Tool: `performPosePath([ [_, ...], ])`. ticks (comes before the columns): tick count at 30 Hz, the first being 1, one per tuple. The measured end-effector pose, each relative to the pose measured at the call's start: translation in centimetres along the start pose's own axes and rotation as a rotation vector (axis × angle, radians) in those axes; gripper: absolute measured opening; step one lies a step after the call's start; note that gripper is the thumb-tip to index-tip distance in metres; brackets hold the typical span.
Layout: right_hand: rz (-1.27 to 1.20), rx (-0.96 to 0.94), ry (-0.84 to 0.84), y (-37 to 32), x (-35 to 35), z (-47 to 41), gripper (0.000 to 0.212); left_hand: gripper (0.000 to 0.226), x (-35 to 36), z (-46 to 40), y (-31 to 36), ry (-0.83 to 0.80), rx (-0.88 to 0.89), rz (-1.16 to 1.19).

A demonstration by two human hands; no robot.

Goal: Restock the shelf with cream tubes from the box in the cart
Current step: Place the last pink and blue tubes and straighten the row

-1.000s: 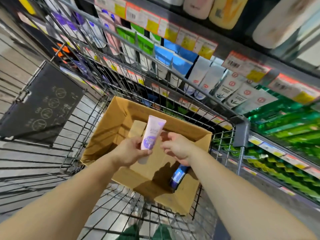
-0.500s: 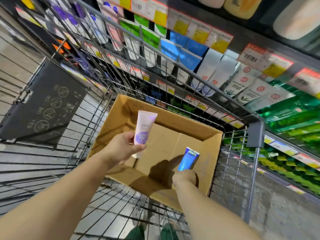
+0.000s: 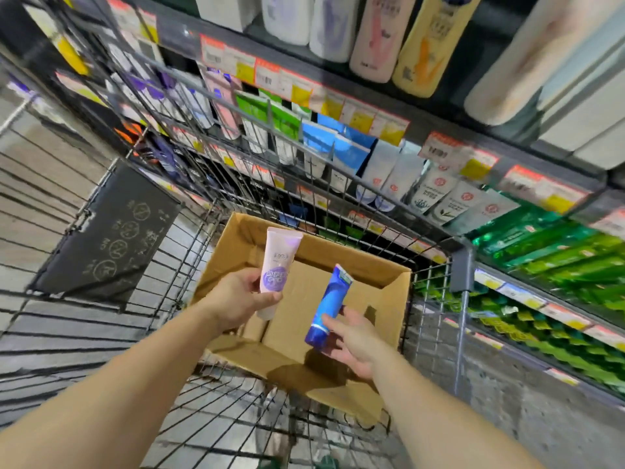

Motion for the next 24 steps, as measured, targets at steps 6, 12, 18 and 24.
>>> performPosePath([
  [6,0.011,-0.15,-0.33,-7.3,4.4,9.7,0.037,0.028,-5.0,4.6,8.0,0.018,0.177,0.007],
  [12,0.286,-0.347,-0.368,-13.1,7.7,20.0,0.072,0.012,-7.1,10.4,19.5,-0.041,0.506,-0.063],
  [18,0.263,-0.655,-0.222,-18.8,2.3,29.9,0.037,0.012,-3.7,15.3,30.6,-0.082,0.698,-0.023],
  [24,0.225,-0.915,-0.096,-23.5,-8.3,39.5,0.028,0.034,3.8,17.7,40.1,-0.109,0.8,-0.028],
])
Point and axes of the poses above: each hand's wrist, its own z-axis away from the middle knuckle, its own x-axis out of the palm, y = z × x, the point moved 1 cm from there along -z, towards the middle knuckle, and after that the axes turned 15 degrees about -z, right-handed, at the moved point
